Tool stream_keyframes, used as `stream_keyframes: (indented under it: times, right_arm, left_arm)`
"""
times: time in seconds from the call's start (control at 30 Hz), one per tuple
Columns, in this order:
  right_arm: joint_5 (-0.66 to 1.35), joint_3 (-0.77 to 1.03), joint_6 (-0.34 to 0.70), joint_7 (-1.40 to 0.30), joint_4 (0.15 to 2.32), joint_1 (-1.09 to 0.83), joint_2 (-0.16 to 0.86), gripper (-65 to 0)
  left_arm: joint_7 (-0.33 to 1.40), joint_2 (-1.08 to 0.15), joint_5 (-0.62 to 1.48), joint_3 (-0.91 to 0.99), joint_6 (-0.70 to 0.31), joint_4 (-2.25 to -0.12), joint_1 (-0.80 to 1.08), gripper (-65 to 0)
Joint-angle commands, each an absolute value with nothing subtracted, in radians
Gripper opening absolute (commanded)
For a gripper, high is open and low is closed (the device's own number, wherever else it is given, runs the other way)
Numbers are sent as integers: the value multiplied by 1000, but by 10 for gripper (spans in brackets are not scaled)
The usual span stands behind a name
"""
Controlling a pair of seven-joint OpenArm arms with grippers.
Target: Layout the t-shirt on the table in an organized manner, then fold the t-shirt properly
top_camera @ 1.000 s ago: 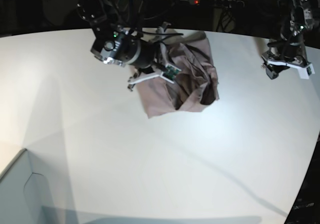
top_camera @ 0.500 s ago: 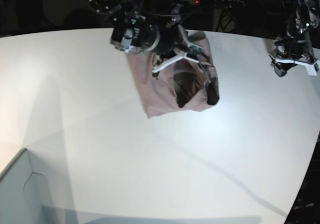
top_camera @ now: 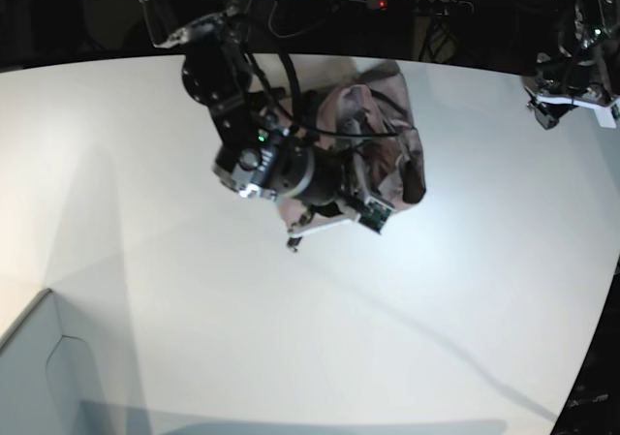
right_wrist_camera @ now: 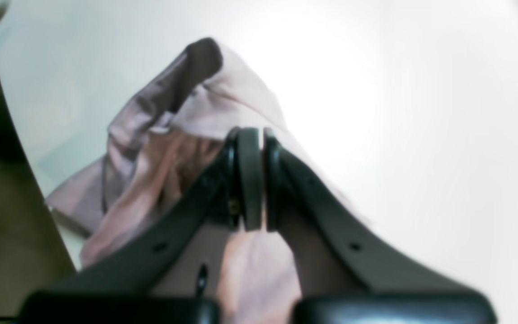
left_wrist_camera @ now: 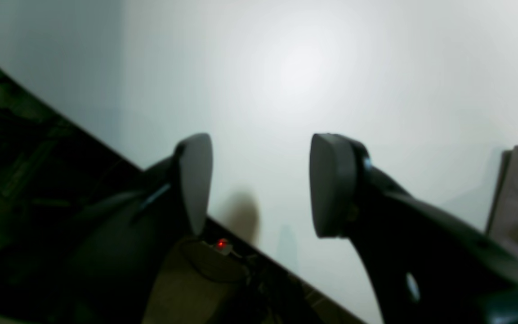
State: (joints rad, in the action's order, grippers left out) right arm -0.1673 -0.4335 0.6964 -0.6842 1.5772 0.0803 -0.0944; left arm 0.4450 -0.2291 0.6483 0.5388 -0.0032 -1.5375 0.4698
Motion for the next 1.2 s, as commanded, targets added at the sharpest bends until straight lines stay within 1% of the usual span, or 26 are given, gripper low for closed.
stream_keyframes:
  times: [0.0,0.13,0.23,0.33,0.4,0.53,0.63,0.67,0.83,0.93,1.0,1.03,1.07,1.17]
  right_arm:
    - [-154,-440,698,-657,1560,114,-119,-650]
    - [-154,-524,698,-651,1403,179,-156,-650]
    - [-154,-610,698,-625,1300,225,-157,-650]
    - [-154,-628,698,-559,1227,246,-157,-650]
    - [-154,-625,698,-522,1225,249,-157,-650]
    - [-154,-564,698,-529,1346,236,-157,-650]
    - [-154,-492,698,-601,1514,177,-157,-650]
    - [-156,-473,698,-622,1563,162,-143,-650]
    - [-156,-386,698,-733,1761,31,-5,-650]
    - [-156,-338,698,-740,1804,-59,62,-650]
    - [-156,-305,698,-737,1813,-117,90,-650]
    - [-156,-288,698,-737,1813,-142,97,-650]
    - [-156,-269,698,-737,1813,-163,101,-650]
    - [-156,-209,698,-737,1813,-217,101,-650]
  left_arm:
    - [424,-239,654,545,-7,-1561,478,-312]
    - [424,-237,654,545,-7,-1586,495,-312]
    - [424,-237,654,541,-7,-1592,498,-312]
    - [424,-237,654,538,-7,-1601,510,-312]
    - [424,-236,654,538,-7,-1613,526,-312]
    - [424,-236,654,538,-7,-1618,530,-312]
    - [424,-236,654,538,-7,-1618,524,-312]
    - [424,-236,654,538,-7,-1618,524,-312]
    - [424,-234,680,526,-7,-1641,509,-312]
    - [424,-240,759,486,-7,-1664,501,-311]
    - [424,-242,811,460,-7,-1684,499,-311]
    - [424,-242,834,441,-7,-1699,484,-305]
    - [424,-242,849,417,-5,-1715,466,-285]
    - [424,-237,857,331,-5,-1730,427,-211]
